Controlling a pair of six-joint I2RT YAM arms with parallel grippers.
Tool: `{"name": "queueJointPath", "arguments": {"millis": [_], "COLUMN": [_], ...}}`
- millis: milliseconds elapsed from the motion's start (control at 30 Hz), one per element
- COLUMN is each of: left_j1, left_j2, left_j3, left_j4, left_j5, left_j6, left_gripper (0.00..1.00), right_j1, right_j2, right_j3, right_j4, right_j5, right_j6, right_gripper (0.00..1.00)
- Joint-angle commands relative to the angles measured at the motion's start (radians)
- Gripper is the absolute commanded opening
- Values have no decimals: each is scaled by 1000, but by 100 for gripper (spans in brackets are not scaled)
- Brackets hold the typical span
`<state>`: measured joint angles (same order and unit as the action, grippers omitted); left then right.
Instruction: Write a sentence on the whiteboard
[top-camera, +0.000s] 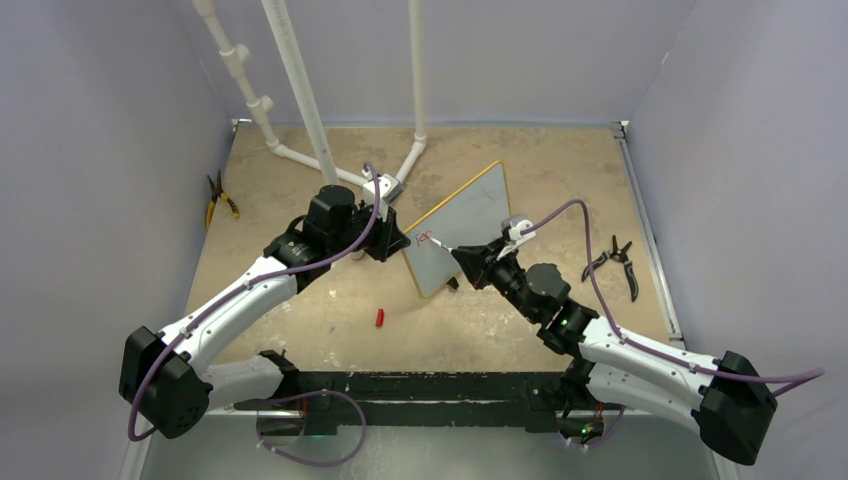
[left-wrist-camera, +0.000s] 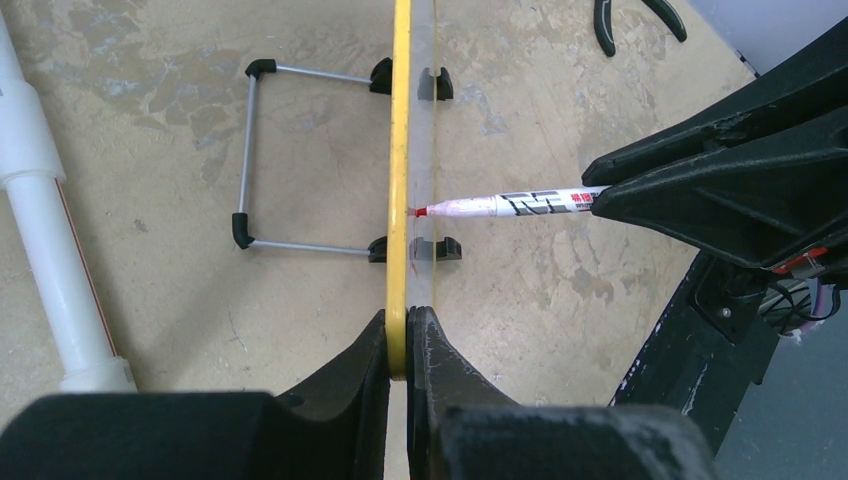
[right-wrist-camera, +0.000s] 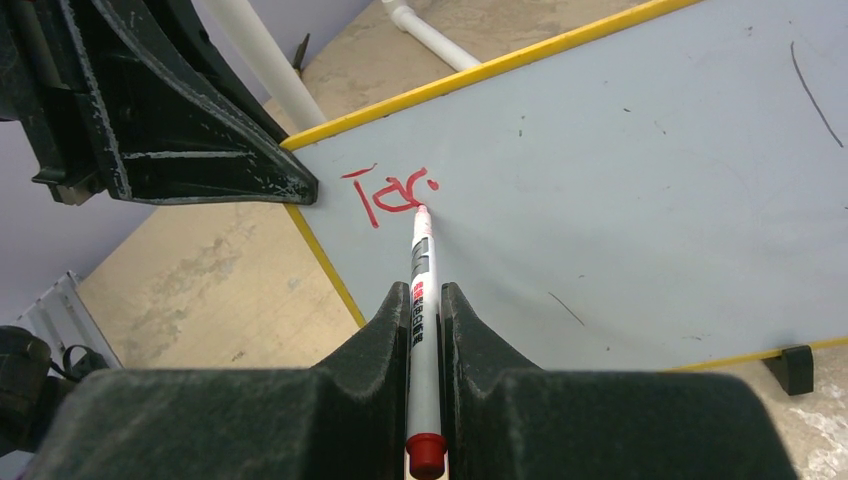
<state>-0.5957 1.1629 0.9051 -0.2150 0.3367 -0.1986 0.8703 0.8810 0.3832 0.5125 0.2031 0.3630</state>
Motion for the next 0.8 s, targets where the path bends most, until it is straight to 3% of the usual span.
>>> {"name": "queueJointPath", "arguments": {"millis": [0,767], "left_j1": [-5,-5], "left_j2": [4,5], "left_j3": [-8,-8], "left_j4": [4,5], "left_j5": [19,23], "left_j6": [36,36], "left_gripper": [0,0], "right_j1": [2,2], "right_j2": [-11,17], "right_j3": [9,87], "right_j4": [-26,37], "right_j5": [58,60], "right_j6": [13,-33], "right_gripper": [0,0]}}
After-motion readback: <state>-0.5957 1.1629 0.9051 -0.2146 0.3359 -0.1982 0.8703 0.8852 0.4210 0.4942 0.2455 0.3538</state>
